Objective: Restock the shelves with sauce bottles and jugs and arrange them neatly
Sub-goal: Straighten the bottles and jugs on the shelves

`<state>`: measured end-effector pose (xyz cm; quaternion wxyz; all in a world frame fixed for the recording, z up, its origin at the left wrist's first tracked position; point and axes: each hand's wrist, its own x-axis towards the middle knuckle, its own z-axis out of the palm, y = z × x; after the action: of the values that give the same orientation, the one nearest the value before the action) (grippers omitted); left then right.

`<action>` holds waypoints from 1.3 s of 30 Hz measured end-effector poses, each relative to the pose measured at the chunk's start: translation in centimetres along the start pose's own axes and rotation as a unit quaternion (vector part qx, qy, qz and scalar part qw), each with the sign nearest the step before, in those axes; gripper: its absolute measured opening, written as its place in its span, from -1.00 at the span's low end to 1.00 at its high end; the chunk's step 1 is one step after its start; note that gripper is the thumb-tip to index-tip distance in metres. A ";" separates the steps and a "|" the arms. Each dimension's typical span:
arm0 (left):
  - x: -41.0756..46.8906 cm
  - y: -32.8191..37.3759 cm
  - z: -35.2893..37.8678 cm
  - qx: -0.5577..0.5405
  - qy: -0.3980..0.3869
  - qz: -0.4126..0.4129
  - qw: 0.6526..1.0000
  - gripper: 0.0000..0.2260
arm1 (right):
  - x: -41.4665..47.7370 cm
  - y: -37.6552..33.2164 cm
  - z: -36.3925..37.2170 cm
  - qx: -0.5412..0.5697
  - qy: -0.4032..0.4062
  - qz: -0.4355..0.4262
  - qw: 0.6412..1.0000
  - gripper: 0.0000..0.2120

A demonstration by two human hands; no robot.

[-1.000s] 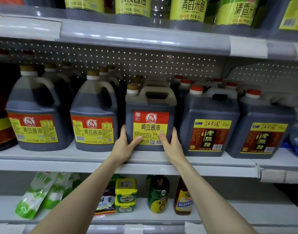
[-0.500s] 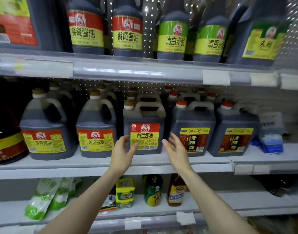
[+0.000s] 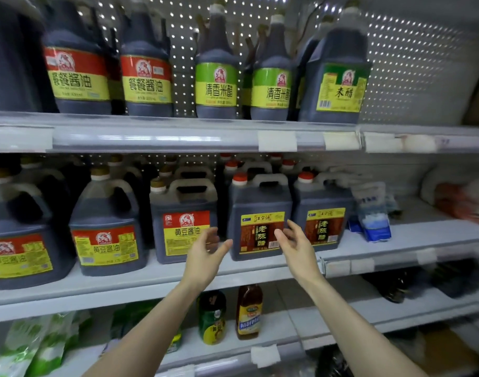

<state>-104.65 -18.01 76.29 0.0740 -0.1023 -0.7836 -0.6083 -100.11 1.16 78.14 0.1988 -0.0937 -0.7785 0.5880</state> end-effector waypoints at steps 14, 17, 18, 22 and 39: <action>3.5 -2.6 9.5 -0.038 0.054 -0.057 0.996 -0.34 | 8.1 7.8 -3.0 -0.008 -0.122 0.026 0.992 -0.27; 4.2 -3.0 10.0 -0.036 0.047 -0.051 0.997 -0.34 | 9.3 8.6 -2.4 -0.013 -0.131 0.016 0.991 -0.26; 4.4 -3.2 10.1 -0.037 0.043 -0.045 0.997 -0.35 | 9.6 8.7 -2.2 -0.013 -0.131 0.011 0.991 -0.28; 5.2 -3.8 9.8 -0.031 0.019 -0.027 0.999 -0.37 | 10.5 9.1 -1.2 0.002 -0.122 0.008 0.992 -0.38; 7.6 -6.6 10.1 -0.036 0.020 -0.012 0.999 -0.49 | 12.5 11.6 1.3 0.019 -0.086 -0.017 0.996 -0.35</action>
<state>-113.53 -9.28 69.40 0.0781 -0.0832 -0.7610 -0.6386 -112.95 8.10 69.25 0.1427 -0.0255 -0.7828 0.6052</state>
